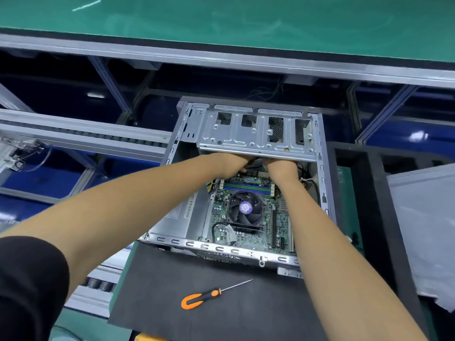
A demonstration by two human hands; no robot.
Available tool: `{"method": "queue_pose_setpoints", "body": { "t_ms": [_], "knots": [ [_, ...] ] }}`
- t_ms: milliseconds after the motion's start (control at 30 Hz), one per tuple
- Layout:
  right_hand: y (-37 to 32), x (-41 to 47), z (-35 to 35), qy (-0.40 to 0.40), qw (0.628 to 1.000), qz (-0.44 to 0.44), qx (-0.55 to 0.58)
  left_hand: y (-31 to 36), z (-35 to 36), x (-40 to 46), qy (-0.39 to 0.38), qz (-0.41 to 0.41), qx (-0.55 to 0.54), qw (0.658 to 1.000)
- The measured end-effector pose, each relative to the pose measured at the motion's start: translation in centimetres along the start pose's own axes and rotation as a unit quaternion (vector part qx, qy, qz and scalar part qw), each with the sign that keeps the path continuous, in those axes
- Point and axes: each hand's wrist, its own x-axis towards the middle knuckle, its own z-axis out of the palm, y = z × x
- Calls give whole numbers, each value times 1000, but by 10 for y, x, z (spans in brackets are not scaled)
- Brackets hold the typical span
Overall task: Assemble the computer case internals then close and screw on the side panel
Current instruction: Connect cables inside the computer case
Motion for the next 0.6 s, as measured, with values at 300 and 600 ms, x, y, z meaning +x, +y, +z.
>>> {"method": "queue_pose_setpoints", "body": {
  "t_ms": [300, 600],
  "knots": [
    [7, 8, 6, 5, 1000, 17, 7, 34, 7, -10, 25, -61, 118, 991],
    [6, 4, 9, 43, 997, 39, 57, 42, 21, -11, 102, -87, 100, 986]
  ]
}}
